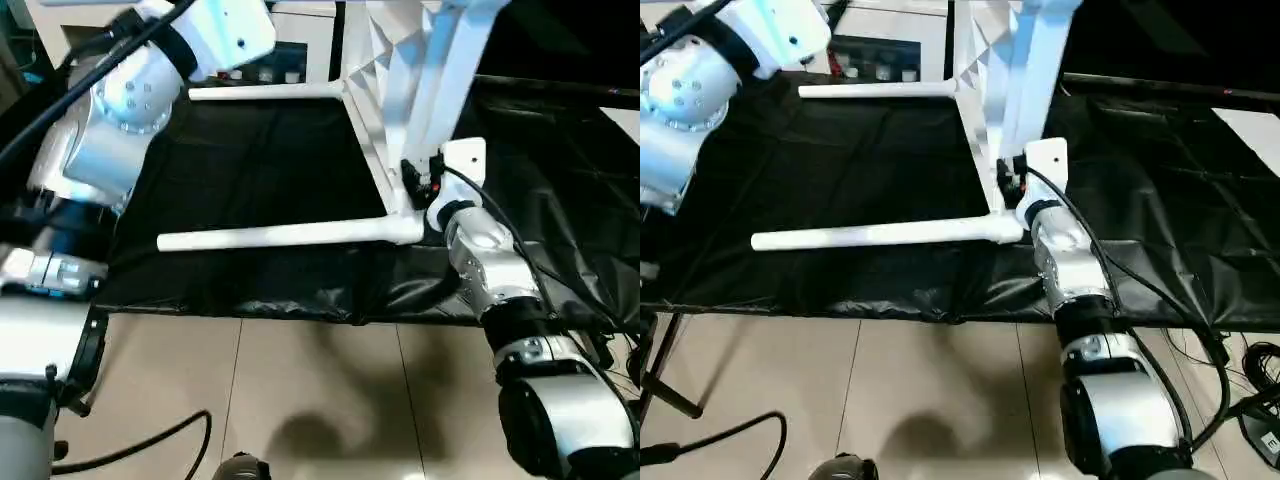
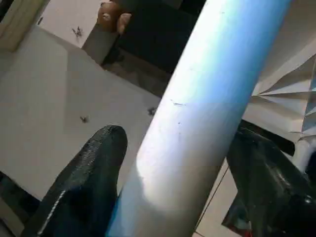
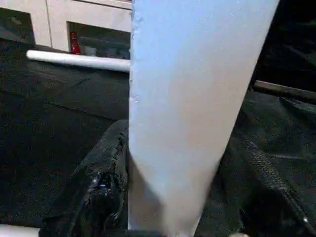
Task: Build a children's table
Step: Flip table
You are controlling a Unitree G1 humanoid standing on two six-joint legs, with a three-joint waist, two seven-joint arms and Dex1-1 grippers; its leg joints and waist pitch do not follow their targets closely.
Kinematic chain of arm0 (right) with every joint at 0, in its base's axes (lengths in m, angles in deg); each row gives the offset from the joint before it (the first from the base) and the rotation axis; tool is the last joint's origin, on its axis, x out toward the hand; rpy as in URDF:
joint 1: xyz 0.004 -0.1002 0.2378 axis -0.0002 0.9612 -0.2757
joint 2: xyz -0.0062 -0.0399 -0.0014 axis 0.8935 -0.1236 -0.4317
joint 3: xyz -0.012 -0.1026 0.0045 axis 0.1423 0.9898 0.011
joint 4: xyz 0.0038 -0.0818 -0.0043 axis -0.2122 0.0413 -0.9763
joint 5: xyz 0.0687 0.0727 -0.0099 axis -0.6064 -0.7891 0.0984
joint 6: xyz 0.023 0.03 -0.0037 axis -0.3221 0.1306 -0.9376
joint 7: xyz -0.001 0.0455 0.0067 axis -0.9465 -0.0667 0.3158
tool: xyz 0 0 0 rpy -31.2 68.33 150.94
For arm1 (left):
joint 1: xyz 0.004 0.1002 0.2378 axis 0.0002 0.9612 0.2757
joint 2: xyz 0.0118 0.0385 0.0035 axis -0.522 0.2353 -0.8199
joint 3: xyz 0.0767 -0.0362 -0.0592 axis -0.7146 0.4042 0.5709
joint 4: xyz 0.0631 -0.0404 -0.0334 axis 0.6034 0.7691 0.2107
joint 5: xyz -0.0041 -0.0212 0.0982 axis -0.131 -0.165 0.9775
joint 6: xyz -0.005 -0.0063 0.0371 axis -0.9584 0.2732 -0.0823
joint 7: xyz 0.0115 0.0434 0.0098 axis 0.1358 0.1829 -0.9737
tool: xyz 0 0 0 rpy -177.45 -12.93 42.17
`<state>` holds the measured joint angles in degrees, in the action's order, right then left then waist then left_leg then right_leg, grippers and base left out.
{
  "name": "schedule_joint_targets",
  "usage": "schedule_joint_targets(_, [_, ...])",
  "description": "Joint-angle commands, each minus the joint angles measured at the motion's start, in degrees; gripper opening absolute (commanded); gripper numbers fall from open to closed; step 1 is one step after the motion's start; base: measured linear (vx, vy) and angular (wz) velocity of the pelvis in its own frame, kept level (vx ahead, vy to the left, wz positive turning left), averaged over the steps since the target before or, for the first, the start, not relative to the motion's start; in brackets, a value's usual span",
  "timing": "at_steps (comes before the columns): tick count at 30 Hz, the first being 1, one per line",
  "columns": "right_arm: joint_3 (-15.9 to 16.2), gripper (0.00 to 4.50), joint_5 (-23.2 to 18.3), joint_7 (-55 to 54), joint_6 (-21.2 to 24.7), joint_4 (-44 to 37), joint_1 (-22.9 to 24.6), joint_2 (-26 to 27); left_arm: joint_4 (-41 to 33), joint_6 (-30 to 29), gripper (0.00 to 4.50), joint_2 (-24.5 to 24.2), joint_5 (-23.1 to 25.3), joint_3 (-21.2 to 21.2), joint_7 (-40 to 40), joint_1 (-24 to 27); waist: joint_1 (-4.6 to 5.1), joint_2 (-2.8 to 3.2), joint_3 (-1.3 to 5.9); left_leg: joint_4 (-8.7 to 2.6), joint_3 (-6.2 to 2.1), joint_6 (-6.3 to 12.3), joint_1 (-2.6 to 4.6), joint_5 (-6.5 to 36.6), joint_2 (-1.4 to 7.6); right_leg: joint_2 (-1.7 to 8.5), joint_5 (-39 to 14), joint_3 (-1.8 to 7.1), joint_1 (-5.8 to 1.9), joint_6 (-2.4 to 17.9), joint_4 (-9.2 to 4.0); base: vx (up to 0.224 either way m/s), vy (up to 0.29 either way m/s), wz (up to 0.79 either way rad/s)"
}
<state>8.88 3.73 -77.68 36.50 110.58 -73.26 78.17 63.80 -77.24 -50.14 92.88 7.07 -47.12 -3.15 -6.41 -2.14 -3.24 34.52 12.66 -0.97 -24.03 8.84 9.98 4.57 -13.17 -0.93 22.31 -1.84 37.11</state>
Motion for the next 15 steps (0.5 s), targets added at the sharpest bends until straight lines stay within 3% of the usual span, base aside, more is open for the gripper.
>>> schedule_joint_targets(1, [-1.4,2.62,-0.8,1.4,-1.9,1.6,-1.5,-0.8,2.3,-0.4,3.17,0.5,0.7,-1.1,0.0,-0.7,0.06,0.54,4.28,-4.2,-2.3,-5.14,3.07,14.4,3.2,3.56,-0.1,1.3,-1.01,12.2,-3.82,0.0,0.0,0.0])
schedule_joint_targets(6, [-1.6,2.62,-0.7,3.2,-4.6,6.3,-3.6,-1.1,5.1,0.5,2.88,0.5,1.9,-2.3,-0.6,-1.8,-0.12,0.67,4.26,-4.03,-2.24,-3.5,2.91,12.4,3.17,3.59,1.0,1.29,-1.05,12.8,-3.71,0.0,0.0,0.0])
schedule_joint_targets(7, [-1.3,2.62,-0.1,3.4,-5.3,7.8,-4.5,-1.3,6.4,0.8,2.7,0.2,3.0,-2.9,-0.3,-2.7,-0.31,0.15,4.34,-3.95,-2.21,-3.01,2.91,11.9,3.27,3.74,1.2,1.26,-1.11,13.0,-3.57,0.0,0.0,0.0])
schedule_joint_targets(8, [-0.9,2.62,0.4,3.5,-5.9,9.0,-5.4,-1.6,7.6,0.9,2.7,-0.2,4.3,-3.7,-0.1,-3.8,-0.33,0.32,4.32,-3.97,-2.19,-2.91,2.93,11.9,3.25,3.72,1.1,1.27,-1.05,13.0,-3.64,0.0,0.0,0.0])
schedule_joint_targets(11, [-0.4,2.62,1.4,3.7,-7.0,10.9,-7.2,-1.7,9.9,0.6,2.45,-0.9,6.3,-4.8,-0.1,-5.8,-0.36,-0.24,4.15,-4.0,-2.11,-2.45,2.92,12.6,3.22,3.77,-1.1,1.32,-0.92,12.9,-3.91,0.0,0.0,0.0])
schedule_joint_targets(15, [-0.2,2.62,1.9,3.8,-7.8,12.7,-9.1,-1.1,11.7,0.4,2.19,-1.4,7.9,-5.7,0.1,-7.8,-0.51,-0.14,4.23,-3.91,-2.17,-1.94,2.84,11.4,3.31,3.9,0.4,1.29,-0.95,13.1,-3.64,0.0,0.0,0.0])
